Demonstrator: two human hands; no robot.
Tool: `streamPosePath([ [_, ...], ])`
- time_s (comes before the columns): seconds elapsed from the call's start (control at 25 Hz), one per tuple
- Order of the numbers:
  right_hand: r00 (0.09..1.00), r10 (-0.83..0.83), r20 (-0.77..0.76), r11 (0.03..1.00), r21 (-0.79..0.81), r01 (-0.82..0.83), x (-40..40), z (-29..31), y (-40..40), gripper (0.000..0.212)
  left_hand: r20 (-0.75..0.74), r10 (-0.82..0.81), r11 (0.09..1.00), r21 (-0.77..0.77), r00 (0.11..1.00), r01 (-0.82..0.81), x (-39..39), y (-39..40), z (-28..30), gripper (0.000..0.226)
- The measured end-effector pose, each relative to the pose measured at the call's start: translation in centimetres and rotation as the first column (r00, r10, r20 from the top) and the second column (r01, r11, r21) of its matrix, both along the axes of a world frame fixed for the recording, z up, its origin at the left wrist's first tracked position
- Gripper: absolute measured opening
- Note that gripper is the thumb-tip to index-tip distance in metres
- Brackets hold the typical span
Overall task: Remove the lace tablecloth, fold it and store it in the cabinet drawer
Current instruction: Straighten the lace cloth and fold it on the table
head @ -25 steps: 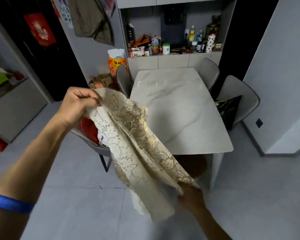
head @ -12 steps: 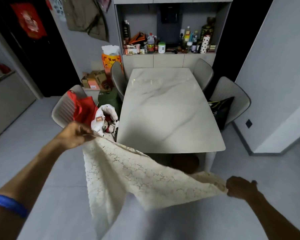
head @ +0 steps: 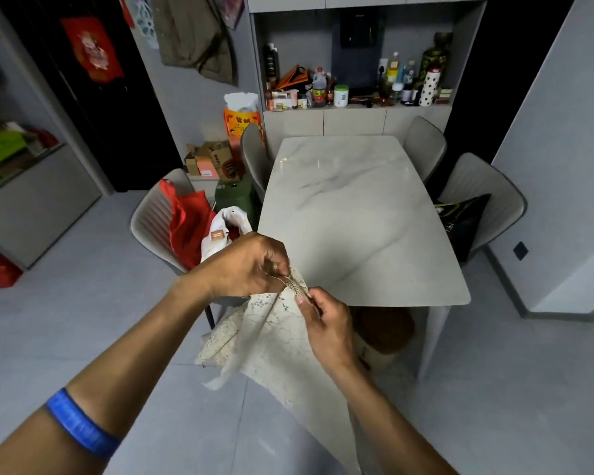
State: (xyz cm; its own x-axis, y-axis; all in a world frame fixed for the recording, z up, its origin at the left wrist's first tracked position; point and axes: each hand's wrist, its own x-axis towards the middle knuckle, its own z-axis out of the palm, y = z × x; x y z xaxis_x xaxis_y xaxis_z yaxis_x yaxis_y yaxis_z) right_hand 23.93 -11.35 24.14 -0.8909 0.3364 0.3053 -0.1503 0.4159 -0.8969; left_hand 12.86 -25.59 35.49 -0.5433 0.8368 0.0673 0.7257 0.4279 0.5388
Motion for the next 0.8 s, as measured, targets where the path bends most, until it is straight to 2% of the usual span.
streamPosePath([
  [0.04,0.999,0.035,-0.002,0.997,-0.067,-0.035,-0.1,0.2,0.5,0.035,0.001,-0.008,1.0,0.029,1.0,0.008,0.0,-0.8,-0.1,0.009],
  [0.12,0.998,0.067,-0.01,0.992,-0.102,-0.067,-0.4,0.4,1.1,0.036,0.053,0.011,0.992,0.125,0.999,-0.018,0.3,-2.1,-1.1,0.016],
  [0.16,0.997,0.073,-0.007,0.992,-0.1,-0.074,-0.5,0.4,1.2,0.032,0.156,0.03,0.975,0.214,0.987,-0.063,0.7,-2.6,-2.1,0.019],
  [0.24,0.996,0.091,0.015,0.994,-0.066,-0.09,-0.5,0.4,1.2,0.021,0.419,0.051,0.893,0.388,0.907,-0.23,1.5,-3.4,-4.2,0.026],
  [0.32,0.993,0.117,0.0,0.993,-0.007,-0.117,-0.4,0.3,1.4,0.022,0.532,0.12,0.778,0.474,0.838,-0.412,1.8,-3.8,-6.5,0.029],
  [0.4,0.994,0.107,-0.013,0.993,0.057,-0.106,-0.3,0.2,1.6,0.022,0.64,0.161,0.67,0.489,0.752,-0.559,2.1,-4.0,-8.8,0.041],
  [0.48,0.997,0.081,0.011,0.992,0.095,-0.082,0.0,0.1,1.9,0.021,0.807,0.043,0.571,0.463,0.588,-0.677,2.8,-4.5,-11.3,0.064],
  [0.56,0.997,0.073,0.038,0.994,0.08,-0.075,0.4,-0.3,2.3,0.016,0.88,-0.027,0.596,0.395,0.474,-0.699,3.8,-4.9,-13.7,0.061],
  [0.64,0.997,0.069,0.034,0.996,0.061,-0.071,0.9,-0.6,2.8,0.013,0.89,0.021,0.658,0.331,0.456,-0.677,4.8,-4.5,-15.2,0.055],
  [0.8,0.993,0.113,-0.042,0.988,0.109,-0.108,1.8,-0.6,4.4,0.012,0.867,0.056,0.599,0.368,0.496,-0.711,5.1,-2.2,-14.5,0.025],
])
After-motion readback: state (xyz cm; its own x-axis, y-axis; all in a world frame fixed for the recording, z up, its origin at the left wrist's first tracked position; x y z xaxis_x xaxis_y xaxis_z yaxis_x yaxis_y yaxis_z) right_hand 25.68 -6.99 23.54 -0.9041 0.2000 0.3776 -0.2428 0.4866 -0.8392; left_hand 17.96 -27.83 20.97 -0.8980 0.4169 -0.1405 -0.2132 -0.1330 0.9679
